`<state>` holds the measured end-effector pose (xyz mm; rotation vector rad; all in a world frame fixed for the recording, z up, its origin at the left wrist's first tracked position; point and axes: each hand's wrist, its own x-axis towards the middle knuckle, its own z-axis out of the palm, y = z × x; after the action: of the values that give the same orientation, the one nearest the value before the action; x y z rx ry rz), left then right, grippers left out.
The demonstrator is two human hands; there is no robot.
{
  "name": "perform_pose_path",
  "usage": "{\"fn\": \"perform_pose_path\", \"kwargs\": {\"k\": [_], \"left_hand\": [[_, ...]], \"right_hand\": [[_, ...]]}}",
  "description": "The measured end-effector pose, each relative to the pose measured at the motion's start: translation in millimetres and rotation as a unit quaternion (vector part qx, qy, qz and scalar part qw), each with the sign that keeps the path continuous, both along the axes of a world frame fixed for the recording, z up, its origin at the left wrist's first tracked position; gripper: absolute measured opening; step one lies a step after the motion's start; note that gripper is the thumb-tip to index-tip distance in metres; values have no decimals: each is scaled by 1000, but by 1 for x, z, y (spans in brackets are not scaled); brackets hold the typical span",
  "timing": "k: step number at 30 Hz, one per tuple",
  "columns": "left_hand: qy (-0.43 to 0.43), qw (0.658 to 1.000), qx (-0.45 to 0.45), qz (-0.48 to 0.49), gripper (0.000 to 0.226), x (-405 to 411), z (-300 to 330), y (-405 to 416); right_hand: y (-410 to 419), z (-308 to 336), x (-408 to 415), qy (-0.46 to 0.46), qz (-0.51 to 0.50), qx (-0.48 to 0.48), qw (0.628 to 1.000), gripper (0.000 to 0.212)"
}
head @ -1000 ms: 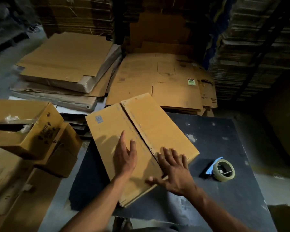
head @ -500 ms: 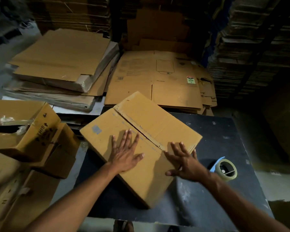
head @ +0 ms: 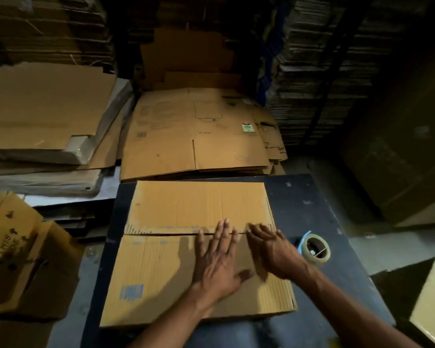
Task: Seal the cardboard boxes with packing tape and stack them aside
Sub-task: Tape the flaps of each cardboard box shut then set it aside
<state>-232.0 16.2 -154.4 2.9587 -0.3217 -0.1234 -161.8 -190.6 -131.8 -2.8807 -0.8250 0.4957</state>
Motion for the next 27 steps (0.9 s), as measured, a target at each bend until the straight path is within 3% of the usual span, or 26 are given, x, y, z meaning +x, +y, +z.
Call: {"fn": "perform_pose_path", "kwargs": {"k": [5, 7, 9, 11, 14, 20, 23, 27], "left_hand": [[23, 999, 22, -8, 105, 28, -16, -1], [7, 1000, 5, 1, 95, 27, -29, -4], [-19, 1000, 17, 5, 89, 26, -35, -6], [-30, 999, 29, 8, 86, 27, -32, -11], [-13, 998, 57, 18, 88, 30, -27, -25], [42, 996, 63, 52, 91, 45, -21, -74], [48, 996, 45, 63, 91, 55, -22, -106], [84, 994, 29, 62, 105, 66, -18, -142]], "right_hand": [[-51, -2, -10, -18, -64, 209, 976, 50], [-82, -2, 8, -41, -155, 176, 971, 56], [-115, -10, 35, -5, -206, 49, 977, 70], [-143, -24, 57, 53, -170, -77, 981, 76], [-161, -43, 83, 76, -106, -148, 980, 67], [-181, -62, 103, 74, -135, -167, 974, 34], [-212, -56, 104, 57, -209, -127, 968, 30], [-239, 4, 116, -1, -318, -14, 948, 18]]}}
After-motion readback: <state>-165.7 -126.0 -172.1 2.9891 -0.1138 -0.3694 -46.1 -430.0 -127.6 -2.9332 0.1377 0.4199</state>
